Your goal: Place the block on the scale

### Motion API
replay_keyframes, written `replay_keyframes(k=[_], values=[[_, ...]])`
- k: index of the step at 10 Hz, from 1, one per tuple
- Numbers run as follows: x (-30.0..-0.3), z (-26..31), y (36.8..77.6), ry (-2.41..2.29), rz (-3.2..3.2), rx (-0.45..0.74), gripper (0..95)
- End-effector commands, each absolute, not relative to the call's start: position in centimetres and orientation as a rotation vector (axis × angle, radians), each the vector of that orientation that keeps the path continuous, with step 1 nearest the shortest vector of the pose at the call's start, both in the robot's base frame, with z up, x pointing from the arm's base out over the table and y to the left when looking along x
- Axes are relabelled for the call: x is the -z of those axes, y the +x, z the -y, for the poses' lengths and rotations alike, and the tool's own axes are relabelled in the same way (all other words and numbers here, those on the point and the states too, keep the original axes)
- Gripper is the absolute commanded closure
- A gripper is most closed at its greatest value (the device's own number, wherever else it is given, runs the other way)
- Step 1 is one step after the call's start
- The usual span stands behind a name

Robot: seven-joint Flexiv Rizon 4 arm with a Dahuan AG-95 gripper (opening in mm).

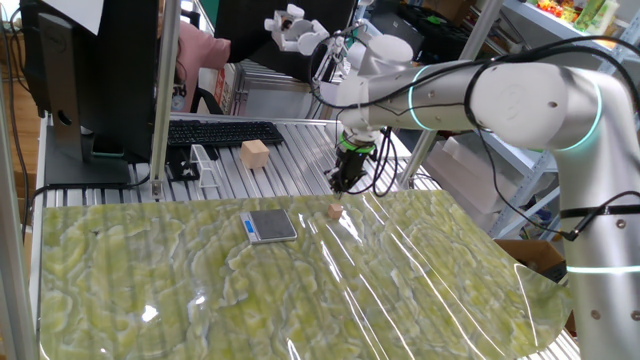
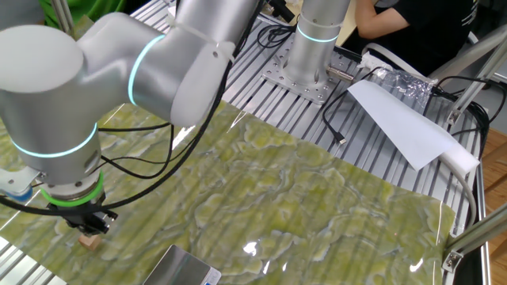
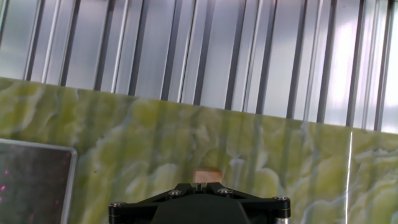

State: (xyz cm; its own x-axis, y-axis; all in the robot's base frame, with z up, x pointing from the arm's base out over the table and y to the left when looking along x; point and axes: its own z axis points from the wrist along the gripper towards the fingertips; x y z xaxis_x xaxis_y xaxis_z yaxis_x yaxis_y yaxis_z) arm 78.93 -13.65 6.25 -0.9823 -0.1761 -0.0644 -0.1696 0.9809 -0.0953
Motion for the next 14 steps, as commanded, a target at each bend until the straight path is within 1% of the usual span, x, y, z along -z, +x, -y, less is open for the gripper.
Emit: replay_keyframes(k=[1,5,6,11,14], values=[[-6.2,13.8,78.8,-0.254,-3.049,0.127,95.0],[-6.1,13.8,78.8,-0.248,-3.045,0.133,95.0],[-6.1,13.8,78.8,-0.238,-3.043,0.133,57.0],[-5.6,14.8,78.4,-0.228,-3.034,0.115,57.0],[-5.5,14.9,78.3,-0.218,-3.037,0.056,57.0]])
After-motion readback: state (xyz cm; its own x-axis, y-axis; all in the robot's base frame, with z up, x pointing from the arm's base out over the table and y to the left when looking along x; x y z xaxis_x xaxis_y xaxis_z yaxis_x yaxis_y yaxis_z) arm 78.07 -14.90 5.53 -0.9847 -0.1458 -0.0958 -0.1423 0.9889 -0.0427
